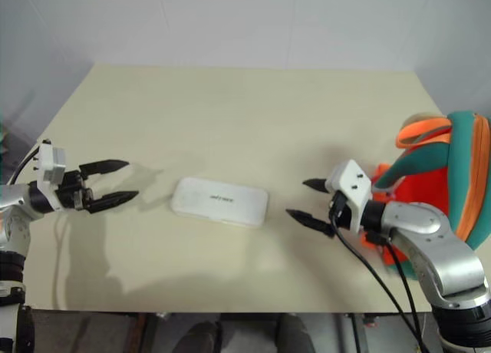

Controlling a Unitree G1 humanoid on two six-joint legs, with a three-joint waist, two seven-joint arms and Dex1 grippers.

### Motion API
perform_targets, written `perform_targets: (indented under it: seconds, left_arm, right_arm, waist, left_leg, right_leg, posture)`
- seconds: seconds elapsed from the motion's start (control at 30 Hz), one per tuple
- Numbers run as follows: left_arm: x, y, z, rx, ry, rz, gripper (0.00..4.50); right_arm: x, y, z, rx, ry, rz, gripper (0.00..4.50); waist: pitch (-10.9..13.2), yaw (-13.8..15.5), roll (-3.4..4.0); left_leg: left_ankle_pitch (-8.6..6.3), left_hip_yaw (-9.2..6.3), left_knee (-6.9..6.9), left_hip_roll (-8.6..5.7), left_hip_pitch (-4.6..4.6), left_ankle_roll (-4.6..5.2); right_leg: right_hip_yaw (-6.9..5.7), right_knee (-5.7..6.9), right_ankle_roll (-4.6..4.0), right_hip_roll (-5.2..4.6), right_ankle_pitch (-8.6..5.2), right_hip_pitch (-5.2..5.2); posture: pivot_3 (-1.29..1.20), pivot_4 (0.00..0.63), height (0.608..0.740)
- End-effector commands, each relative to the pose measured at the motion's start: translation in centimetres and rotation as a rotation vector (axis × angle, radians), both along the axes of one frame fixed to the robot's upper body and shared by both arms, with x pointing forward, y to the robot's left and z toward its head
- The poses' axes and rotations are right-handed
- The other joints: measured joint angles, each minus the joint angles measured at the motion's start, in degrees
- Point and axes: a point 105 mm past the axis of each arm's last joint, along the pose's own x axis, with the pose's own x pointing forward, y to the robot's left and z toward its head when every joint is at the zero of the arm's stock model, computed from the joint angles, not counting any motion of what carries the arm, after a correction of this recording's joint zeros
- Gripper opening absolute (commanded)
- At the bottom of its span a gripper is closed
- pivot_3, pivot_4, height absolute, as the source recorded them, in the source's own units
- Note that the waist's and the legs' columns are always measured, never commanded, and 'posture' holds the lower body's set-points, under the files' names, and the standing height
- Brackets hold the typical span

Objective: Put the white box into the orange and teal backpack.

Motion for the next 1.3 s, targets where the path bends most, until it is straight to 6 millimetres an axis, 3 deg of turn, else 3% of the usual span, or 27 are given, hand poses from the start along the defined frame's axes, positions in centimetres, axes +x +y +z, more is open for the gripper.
perform_targets:
  seconds: [0.03, 0.4, 0.5, 0.6, 0.97, 1.03, 1.3]
  left_arm:
    - [0.2, 0.1, 1.4, 0.015, -0.053, 0.0, 4.5]
    - [1.3, -0.4, 1.2, 0.007, -0.069, 0.021, 4.5]
    - [1.5, -0.8, 1.3, -0.006, -0.086, 0.02, 4.5]
    - [1.2, -0.9, 1.0, -0.006, -0.09, 0.004, 3.94]
    - [2.9, -1.9, -2.0, 0.047, 0.026, 0.058, 0.46]
    - [3.0, -2.3, -2.4, 0.064, 0.034, 0.05, 0.0]
    - [3.3, -3.2, -3.8, 0.046, 0.111, 0.008, 0.0]
  right_arm:
    - [-0.3, 0.6, 1.6, 0.021, -0.064, 0.016, 4.49]
    - [0.9, 2.0, 1.3, 0.03, -0.072, 0.009, 4.49]
    - [0.9, 1.6, 0.2, -0.01, -0.005, -0.022, 4.49]
    - [0.9, 1.5, -0.9, -0.054, 0.048, -0.037, 3.93]
    - [2.8, 1.6, -2.2, -0.155, 0.021, -0.14, 0.11]
    - [3.0, 2.0, -2.4, -0.152, 0.01, -0.145, 0.12]
    - [2.9, 3.3, -3.1, -0.16, 0.018, -0.12, 0.12]
  waist:
    - [0.0, -0.01, 0.0]
    - [0.0, 0.02, 0.0]
    - [0.0, 0.04, 0.0]
    - [0.0, 0.06, 0.0]
    - [0.0, 0.02, 0.0]
    - [0.0, 0.04, 0.0]
    - [0.0, 0.01, 0.0]
  left_leg:
    - [0.0, 0.0, 0.0, 0.0, 0.0, 0.0]
    - [0.0, 0.0, 0.01, 0.0, 0.01, 0.0]
    - [0.0, 0.0, 0.0, 0.0, -0.01, 0.0]
    - [0.0, 0.0, 0.01, 0.0, -0.02, 0.0]
    - [0.0, 0.0, 0.05, 0.0, -0.01, 0.0]
    - [0.0, 0.01, 0.04, -0.01, -0.02, 0.0]
    - [0.0, 0.01, 0.04, -0.01, -0.03, 0.0]
  right_leg:
    - [0.0, 0.0, 0.0, 0.0, 0.0, 0.0]
    - [0.0, 0.04, 0.0, 0.01, 0.0, -0.01]
    - [0.0, 0.02, 0.0, 0.0, 0.0, -0.01]
    - [0.0, 0.01, 0.0, 0.0, 0.0, -0.01]
    - [0.0, 0.1, 0.0, 0.01, 0.0, -0.03]
    - [0.0, 0.07, 0.0, 0.0, 0.0, -0.03]
    - [0.0, 0.09, 0.0, 0.02, 0.0, -0.06]
  posture:
    - [0.0, 0.15, 0.74]
    - [0.0, 0.15, 0.74]
    - [0.0, 0.15, 0.74]
    - [0.0, 0.15, 0.74]
    - [0.0, 0.15, 0.74]
    - [0.0, 0.15, 0.74]
    - [0.0, 0.15, 0.74]
